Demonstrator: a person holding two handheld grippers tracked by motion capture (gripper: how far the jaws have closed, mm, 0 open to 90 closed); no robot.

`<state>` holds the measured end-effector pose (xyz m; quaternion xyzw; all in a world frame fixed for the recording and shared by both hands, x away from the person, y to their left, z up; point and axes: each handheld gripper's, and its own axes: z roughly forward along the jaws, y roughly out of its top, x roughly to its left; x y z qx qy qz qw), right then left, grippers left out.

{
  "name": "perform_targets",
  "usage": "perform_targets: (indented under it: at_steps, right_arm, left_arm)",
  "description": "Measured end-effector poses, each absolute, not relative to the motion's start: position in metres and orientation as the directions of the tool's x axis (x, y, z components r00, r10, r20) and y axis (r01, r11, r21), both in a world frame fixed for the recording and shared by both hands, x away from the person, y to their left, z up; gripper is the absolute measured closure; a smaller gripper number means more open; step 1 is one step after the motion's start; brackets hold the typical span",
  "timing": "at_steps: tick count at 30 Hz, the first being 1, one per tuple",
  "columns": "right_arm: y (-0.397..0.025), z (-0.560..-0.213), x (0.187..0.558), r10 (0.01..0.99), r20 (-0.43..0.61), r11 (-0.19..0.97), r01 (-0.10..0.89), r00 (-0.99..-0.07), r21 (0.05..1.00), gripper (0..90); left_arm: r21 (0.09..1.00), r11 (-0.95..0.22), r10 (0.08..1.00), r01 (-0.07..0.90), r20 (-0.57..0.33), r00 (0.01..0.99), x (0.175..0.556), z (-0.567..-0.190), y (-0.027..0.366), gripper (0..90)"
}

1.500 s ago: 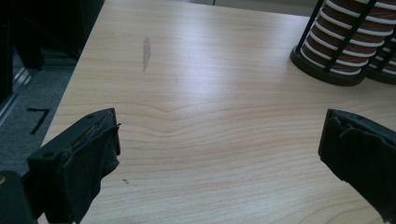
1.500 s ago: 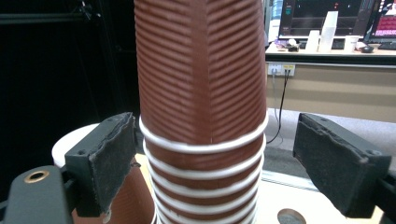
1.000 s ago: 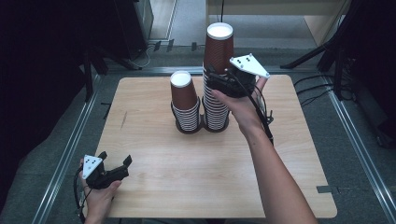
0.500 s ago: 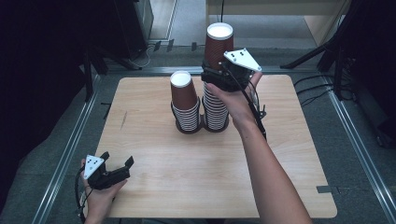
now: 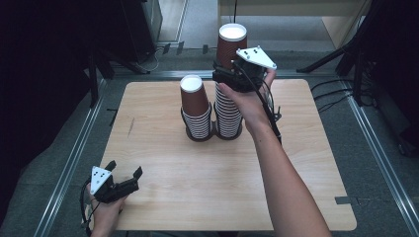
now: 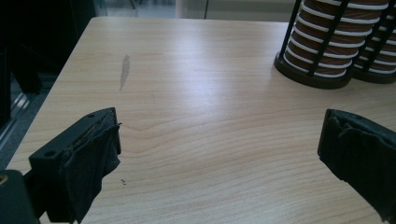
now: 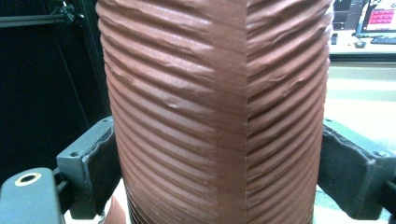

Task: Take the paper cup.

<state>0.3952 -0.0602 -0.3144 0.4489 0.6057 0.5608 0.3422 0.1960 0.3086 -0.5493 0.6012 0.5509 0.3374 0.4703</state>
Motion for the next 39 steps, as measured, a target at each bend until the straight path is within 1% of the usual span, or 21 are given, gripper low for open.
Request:
perform_targets:
  at_steps: [9, 12, 16, 17, 24, 31, 33, 39]
  right_arm:
    - [-0.059, -0.310, 0.395, 0.931, 0.079, -0.028, 0.147, -0.357, 0.989, 11.7]
    - [-0.059, -0.306, 0.394, 0.931, 0.079, -0.034, 0.129, -0.357, 0.991, 12.5]
    - [-0.059, -0.300, 0.393, 0.930, 0.077, -0.040, 0.109, -0.359, 0.993, 12.6]
    - [-0.057, -0.298, 0.392, 0.932, 0.061, -0.031, 0.089, -0.357, 0.996, 12.5]
    - [-0.056, -0.290, 0.390, 0.932, 0.048, -0.034, 0.045, -0.359, 0.998, 12.5]
    - [-0.059, -0.283, 0.387, 0.918, 0.048, -0.066, -0.031, -0.395, 0.997, 12.6]
    - [-0.060, -0.281, 0.387, 0.917, 0.048, -0.068, -0.037, -0.397, 0.997, 12.8]
    - [-0.065, -0.270, 0.383, 0.915, 0.042, -0.070, -0.056, -0.401, 0.996, 12.9]
  left_arm:
    - [0.928, 0.072, 0.978, 0.364, -0.137, 0.156, 0.200, -0.548, 0.310, 0.0]
    - [0.925, 0.080, 0.977, 0.371, -0.146, 0.156, 0.201, -0.546, 0.309, 0.0]
    - [0.930, 0.067, 0.977, 0.361, -0.134, 0.164, 0.204, -0.539, 0.304, 0.0]
    - [0.932, 0.066, 0.977, 0.358, -0.134, 0.167, 0.205, -0.537, 0.303, 0.0]
    - [0.938, 0.043, 0.975, 0.345, -0.115, 0.190, 0.210, -0.530, 0.290, 0.0]
    - [0.938, 0.049, 0.973, 0.343, -0.122, 0.195, 0.213, -0.526, 0.288, 0.0]
    - [0.937, 0.035, 0.973, 0.348, -0.111, 0.201, 0.216, -0.525, 0.287, 0.0]
    - [0.935, 0.072, 0.964, 0.348, -0.154, 0.216, 0.226, -0.518, 0.278, 0.0]
